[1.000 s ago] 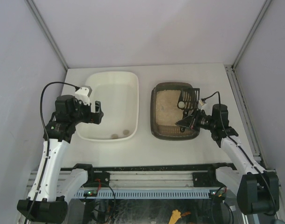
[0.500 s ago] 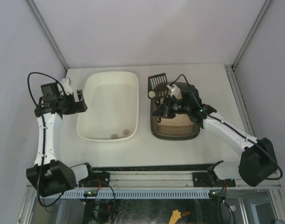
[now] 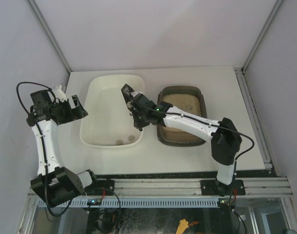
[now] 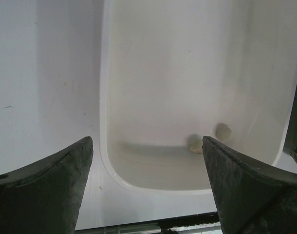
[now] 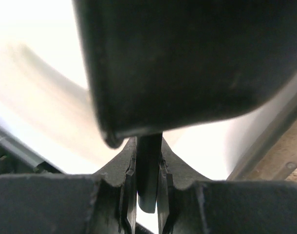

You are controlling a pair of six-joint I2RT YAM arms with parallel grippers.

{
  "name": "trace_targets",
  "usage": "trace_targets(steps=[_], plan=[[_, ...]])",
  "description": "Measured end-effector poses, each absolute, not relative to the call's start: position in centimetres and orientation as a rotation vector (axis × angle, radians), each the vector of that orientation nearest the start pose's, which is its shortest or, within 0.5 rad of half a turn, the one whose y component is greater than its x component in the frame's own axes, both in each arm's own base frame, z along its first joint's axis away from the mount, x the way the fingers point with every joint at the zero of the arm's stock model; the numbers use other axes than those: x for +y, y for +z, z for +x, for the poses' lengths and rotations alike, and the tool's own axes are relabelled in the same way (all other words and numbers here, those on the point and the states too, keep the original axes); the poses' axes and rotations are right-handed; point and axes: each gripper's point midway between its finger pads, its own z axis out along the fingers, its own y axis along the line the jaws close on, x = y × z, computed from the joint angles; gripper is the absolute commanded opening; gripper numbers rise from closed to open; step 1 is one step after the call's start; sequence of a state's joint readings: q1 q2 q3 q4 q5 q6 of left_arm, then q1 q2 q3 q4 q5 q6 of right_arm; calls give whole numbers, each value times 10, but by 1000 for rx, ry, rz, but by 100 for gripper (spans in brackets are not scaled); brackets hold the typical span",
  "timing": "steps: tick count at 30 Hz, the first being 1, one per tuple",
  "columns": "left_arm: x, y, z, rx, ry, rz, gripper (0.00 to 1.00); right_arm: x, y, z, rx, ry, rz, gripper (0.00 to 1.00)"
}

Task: Clean the litter box

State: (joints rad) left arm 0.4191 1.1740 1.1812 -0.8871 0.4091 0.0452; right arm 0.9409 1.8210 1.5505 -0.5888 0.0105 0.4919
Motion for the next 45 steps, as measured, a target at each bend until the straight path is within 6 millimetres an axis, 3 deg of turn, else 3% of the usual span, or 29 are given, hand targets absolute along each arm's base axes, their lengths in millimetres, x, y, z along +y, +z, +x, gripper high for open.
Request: trace_targets(steps=[4, 11, 20, 27, 31, 34, 38, 41, 45], plan=[[50, 216, 279, 2338, -305, -264, 97, 400, 144, 270, 2398, 322, -639, 0], [36, 225, 272, 2292, -373, -220, 97, 393, 138, 283, 2246, -104, -737, 0], [28, 234, 266, 2252, -392, -189, 98, 377, 138, 290, 2192, -272, -762, 0], [27, 241, 265, 2225, -381, -184, 100, 369, 148, 293, 2196, -236, -739, 0], [24, 248, 265, 2193, -349, -183, 100, 350, 159, 283, 2264, -71, -712, 0], [15, 259, 266, 2156, -284, -162, 100, 322, 175, 283, 2343, 186, -603, 0], [-7, 269, 271, 2121, -292, -152, 100, 259, 192, 295, 2394, 452, -338, 0], [-30, 268, 281, 2129, -338, -142, 100, 219, 182, 291, 2433, 493, -214, 0], [-82, 259, 301, 2156, -423, -70, 100, 197, 148, 259, 2564, 625, -145, 0]])
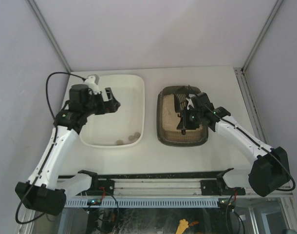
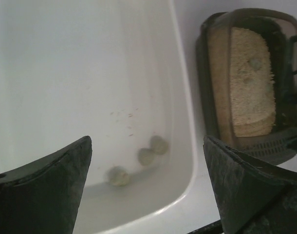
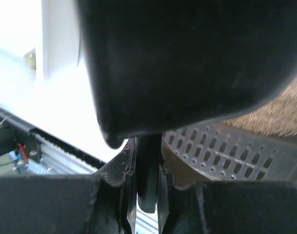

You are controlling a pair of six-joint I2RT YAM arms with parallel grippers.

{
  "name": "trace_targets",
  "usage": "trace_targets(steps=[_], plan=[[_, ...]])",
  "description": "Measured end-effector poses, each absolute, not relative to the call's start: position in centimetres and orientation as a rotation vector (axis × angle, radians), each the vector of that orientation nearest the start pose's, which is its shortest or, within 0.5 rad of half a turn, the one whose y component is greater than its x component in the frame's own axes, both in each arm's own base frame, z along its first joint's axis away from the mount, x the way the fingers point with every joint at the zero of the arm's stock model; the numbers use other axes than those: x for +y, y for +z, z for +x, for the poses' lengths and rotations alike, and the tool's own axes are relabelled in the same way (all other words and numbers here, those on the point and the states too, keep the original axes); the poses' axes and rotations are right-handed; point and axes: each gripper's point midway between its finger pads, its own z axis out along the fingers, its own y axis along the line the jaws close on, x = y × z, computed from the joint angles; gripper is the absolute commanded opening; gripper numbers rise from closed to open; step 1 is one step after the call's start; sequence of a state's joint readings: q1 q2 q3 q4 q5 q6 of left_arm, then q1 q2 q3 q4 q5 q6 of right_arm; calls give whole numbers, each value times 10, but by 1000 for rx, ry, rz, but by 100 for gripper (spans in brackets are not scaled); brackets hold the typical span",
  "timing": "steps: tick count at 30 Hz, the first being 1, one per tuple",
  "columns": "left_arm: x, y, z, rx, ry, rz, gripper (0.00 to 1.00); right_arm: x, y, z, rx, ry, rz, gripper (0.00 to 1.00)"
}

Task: Clean the litter box

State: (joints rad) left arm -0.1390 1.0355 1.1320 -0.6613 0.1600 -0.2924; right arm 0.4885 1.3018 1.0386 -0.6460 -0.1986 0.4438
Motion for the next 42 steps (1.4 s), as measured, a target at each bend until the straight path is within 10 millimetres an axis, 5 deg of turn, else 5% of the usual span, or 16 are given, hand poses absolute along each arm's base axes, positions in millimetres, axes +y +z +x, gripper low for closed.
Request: trace_targets(steps=[6, 11, 21, 30, 36, 42], plan=[[-161, 249, 327, 2153, -519, 15, 100, 179, 126, 234, 2727, 868, 98, 0], [-228, 216, 351, 2241, -607, 14, 100, 176, 119, 229, 2823, 971, 262, 0], [-284, 176, 374, 2280, -789, -198, 100, 193, 103, 232, 3039, 1010, 357, 0], [-301, 156, 386, 2296, -870, -305, 100, 207, 102, 254, 3125, 983, 339, 0], [-291, 196, 398, 2166, -899, -304, 100, 210, 102, 257, 3178, 941, 295, 0], [-258, 243, 409, 2039, -946, -346, 100, 210, 100, 250, 3216, 883, 254, 0]])
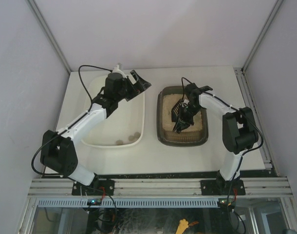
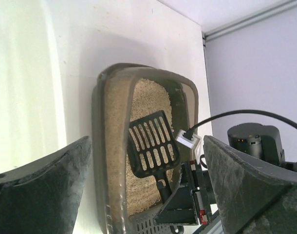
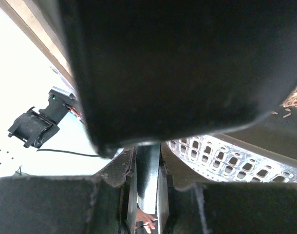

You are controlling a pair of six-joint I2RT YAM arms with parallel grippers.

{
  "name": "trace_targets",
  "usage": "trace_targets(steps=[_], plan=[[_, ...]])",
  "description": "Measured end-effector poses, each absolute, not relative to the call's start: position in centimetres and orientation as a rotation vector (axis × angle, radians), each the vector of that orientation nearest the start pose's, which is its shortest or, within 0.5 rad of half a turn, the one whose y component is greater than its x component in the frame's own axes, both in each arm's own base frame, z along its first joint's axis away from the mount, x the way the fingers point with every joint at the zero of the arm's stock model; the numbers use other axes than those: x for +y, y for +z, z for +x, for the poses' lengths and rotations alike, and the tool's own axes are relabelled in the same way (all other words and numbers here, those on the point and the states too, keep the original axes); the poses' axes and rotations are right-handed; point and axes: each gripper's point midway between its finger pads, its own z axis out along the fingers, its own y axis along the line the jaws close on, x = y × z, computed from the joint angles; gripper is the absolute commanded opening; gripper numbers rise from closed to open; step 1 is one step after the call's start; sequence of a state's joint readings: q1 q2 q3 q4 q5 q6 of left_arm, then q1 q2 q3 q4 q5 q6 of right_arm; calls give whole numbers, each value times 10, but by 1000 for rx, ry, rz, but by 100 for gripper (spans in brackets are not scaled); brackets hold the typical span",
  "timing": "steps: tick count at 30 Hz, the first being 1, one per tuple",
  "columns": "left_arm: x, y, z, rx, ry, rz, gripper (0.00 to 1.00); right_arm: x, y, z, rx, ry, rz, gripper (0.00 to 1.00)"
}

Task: Clean the litter box

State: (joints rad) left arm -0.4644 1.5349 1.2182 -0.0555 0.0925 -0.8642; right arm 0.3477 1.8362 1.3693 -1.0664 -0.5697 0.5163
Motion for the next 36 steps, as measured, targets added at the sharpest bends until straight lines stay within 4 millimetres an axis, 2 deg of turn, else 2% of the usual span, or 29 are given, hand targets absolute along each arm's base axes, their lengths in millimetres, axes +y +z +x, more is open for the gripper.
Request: trace_targets(steps=[7, 10, 15, 16, 17, 19, 22, 28, 33, 36], plan=[[-208, 244, 408, 2043, -940, -419, 100, 220, 95, 257, 3229, 861, 210, 0], [-179, 252, 405, 2032, -932, -444, 100, 225, 92, 264, 3230, 870, 203, 0], [-117, 271, 396, 1975, -878, -473, 100, 234, 90, 272, 3219, 940, 210, 0], [-114, 275, 390, 1971, -879, -457, 100, 237, 89, 273, 3215, 962, 213, 0], [-95, 276, 391, 1954, -849, -488, 100, 238, 89, 275, 3211, 983, 219, 0], [-76, 277, 386, 1945, -821, -503, 100, 243, 89, 279, 3192, 1047, 225, 0], [-54, 267, 379, 1957, -775, -519, 100, 251, 91, 284, 3158, 1134, 220, 0], [-39, 242, 365, 2030, -727, -526, 100, 251, 86, 287, 3100, 1271, 246, 0], [-30, 235, 356, 2062, -696, -519, 100, 235, 83, 277, 3041, 1314, 280, 0], [-26, 229, 350, 2094, -677, -514, 100, 222, 93, 265, 3013, 1321, 312, 0]])
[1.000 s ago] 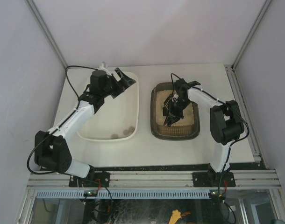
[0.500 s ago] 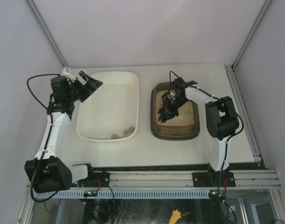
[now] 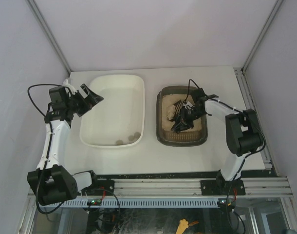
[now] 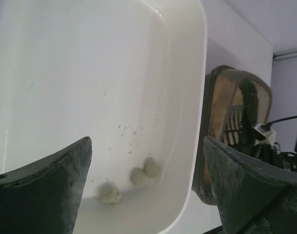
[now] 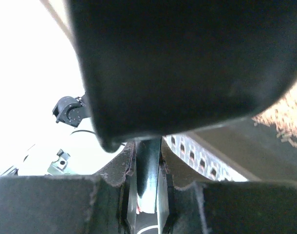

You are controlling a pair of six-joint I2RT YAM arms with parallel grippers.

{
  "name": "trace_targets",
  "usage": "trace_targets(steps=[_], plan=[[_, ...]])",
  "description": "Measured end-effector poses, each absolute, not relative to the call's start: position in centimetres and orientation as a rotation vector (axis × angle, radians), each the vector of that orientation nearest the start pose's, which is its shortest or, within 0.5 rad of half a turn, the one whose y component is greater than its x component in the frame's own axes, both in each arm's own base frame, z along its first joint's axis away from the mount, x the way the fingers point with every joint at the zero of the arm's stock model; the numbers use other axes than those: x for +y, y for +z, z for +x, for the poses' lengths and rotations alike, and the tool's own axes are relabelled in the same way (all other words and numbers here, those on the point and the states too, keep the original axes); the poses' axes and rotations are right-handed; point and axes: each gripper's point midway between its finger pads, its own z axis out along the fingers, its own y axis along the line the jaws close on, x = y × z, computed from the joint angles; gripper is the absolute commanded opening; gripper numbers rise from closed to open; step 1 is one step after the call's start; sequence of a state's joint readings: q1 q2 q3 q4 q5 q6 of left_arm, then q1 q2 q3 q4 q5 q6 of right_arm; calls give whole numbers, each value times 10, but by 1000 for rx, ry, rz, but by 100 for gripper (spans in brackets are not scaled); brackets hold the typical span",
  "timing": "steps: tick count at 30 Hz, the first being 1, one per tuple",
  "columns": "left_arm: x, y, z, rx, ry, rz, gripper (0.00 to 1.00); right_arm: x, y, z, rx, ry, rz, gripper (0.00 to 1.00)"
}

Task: Clean the litter box

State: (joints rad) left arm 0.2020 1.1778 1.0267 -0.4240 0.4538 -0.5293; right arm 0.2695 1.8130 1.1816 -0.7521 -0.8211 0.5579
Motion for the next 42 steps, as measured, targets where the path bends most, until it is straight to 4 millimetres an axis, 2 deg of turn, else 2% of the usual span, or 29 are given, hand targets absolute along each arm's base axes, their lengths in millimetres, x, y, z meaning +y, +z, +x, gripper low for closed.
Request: trace_targets(steps=[5, 7, 10, 13, 18, 22, 27, 34, 37, 39, 42], plan=[[-27, 211, 330, 2205, -653, -511, 100, 206, 113, 253, 2943, 1329, 336, 0], [-25, 210, 323, 2239, -633, -507, 99, 203, 119, 252, 2920, 1335, 333, 0], [-18, 221, 318, 2253, -583, -476, 98, 202, 121, 246, 2894, 1349, 317, 0], [-8, 236, 313, 2240, -521, -448, 97, 201, 114, 233, 2858, 1362, 320, 0], [9, 255, 301, 2220, -457, -459, 96, 192, 103, 214, 2695, 1321, 310, 0], [20, 258, 292, 2208, -440, -512, 95, 192, 114, 224, 2486, 1308, 212, 0], [21, 261, 288, 2198, -434, -521, 94, 193, 126, 231, 2263, 1359, 125, 0], [20, 267, 285, 2177, -428, -510, 94, 193, 146, 242, 2096, 1530, 99, 0], [20, 269, 284, 2171, -427, -507, 94, 187, 139, 244, 2080, 1594, 167, 0], [20, 269, 284, 2169, -426, -506, 94, 194, 135, 242, 2098, 1646, 171, 0], [20, 269, 284, 2168, -425, -506, 94, 202, 139, 237, 2086, 1740, 146, 0]])
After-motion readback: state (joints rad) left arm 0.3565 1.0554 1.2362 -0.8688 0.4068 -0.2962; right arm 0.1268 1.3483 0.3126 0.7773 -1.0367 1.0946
